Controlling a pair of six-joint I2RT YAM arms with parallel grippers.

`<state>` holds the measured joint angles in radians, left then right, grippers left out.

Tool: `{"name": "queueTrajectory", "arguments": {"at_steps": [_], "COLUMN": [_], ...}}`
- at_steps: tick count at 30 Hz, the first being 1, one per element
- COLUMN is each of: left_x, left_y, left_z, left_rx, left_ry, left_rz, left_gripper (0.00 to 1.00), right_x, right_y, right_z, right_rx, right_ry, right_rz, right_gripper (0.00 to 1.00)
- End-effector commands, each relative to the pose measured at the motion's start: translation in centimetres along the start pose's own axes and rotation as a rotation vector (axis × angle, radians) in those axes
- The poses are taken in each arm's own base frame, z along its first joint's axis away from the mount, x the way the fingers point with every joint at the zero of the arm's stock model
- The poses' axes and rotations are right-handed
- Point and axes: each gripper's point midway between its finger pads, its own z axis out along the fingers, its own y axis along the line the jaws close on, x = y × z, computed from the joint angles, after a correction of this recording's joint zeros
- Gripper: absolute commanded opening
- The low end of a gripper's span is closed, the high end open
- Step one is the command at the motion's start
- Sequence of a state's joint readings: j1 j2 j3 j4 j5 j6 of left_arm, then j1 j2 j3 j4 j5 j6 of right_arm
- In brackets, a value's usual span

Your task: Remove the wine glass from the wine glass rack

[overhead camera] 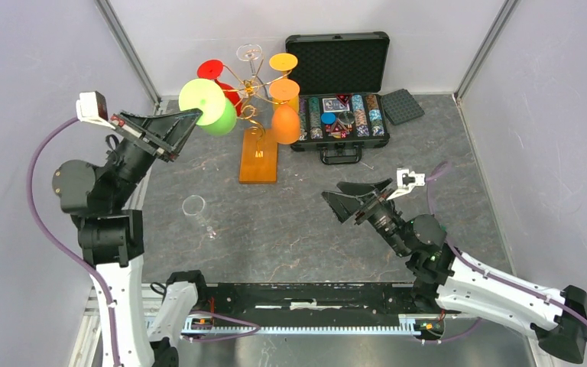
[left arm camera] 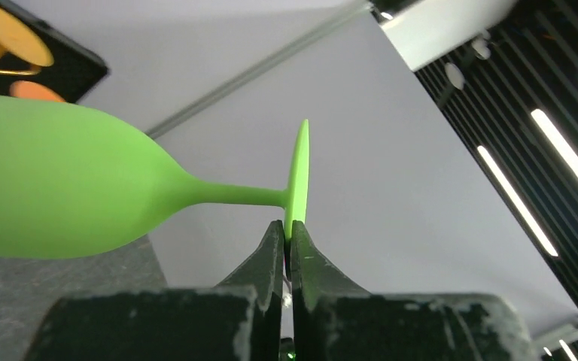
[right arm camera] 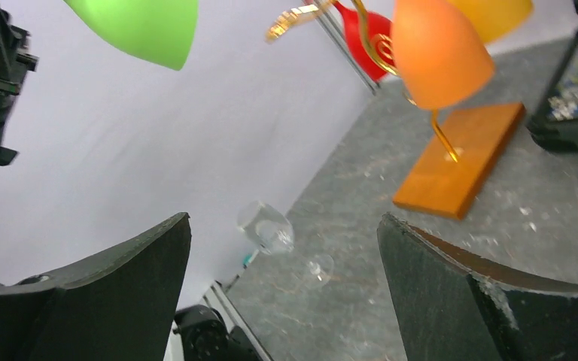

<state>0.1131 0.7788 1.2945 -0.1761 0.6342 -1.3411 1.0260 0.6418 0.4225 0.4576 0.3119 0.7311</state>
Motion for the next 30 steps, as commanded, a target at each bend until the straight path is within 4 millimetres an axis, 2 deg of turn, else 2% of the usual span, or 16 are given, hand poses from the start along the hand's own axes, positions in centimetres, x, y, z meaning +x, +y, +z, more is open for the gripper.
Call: {"name": "queueTrajectory", "arguments": {"at_steps": [1,4,7,10,14,19,22,28,30], "left_x": [1.8,2.6,3.2,3.4,5.0,8.5,8.7,9.3,9.4], "left_y": [-6.3,-8.2,-8.8,-8.7,-8.3,-7.3,-7.4,-8.2,-8.4], "left_z": [-1.0,-1.5,-1.7,-1.5,-0.6,1.2,1.3,0.4,0.1], "left_rx": [0.209,0.312,0.354,0.386,0.415,0.410,0.429,0.477,0.492], "left_ry": [0.128,0.196,0.248,0.289,0.364,0.502,0.516,0.570,0.588], "left_rz": [-0.057,-0.133,-0.176,-0.225,-0.295,-0.364,-0.377,-0.443,-0.472], "left_gripper": [0.02,0.02,0.02,0.02,0.02,0.02,0.02,0.02,0.02], "right_x": [-6.5,-8.0,-8.8,-9.3,-9.8,-9.7,-9.5,-9.4,-9.6], "right_y": [6.4,7.6,8.5,8.4,8.2,7.6,7.2,8.7,9.9], "right_z": [0.4,0.6,0.8,0.7,0.7,1.3,1.6,1.5,1.1], "right_rx": [-0.219,-0.256,-0.282,-0.278,-0.276,-0.250,-0.242,-0.336,-0.406], "right_ry": [-0.199,-0.259,-0.288,-0.314,-0.356,-0.381,-0.394,-0.421,-0.435], "right_rz": [0.006,-0.033,-0.097,-0.114,-0.109,-0.117,-0.085,-0.088,-0.095], "right_gripper": [0.98,0.98,0.98,0.98,0.98,0.98,0.98,0.98,0.98]}}
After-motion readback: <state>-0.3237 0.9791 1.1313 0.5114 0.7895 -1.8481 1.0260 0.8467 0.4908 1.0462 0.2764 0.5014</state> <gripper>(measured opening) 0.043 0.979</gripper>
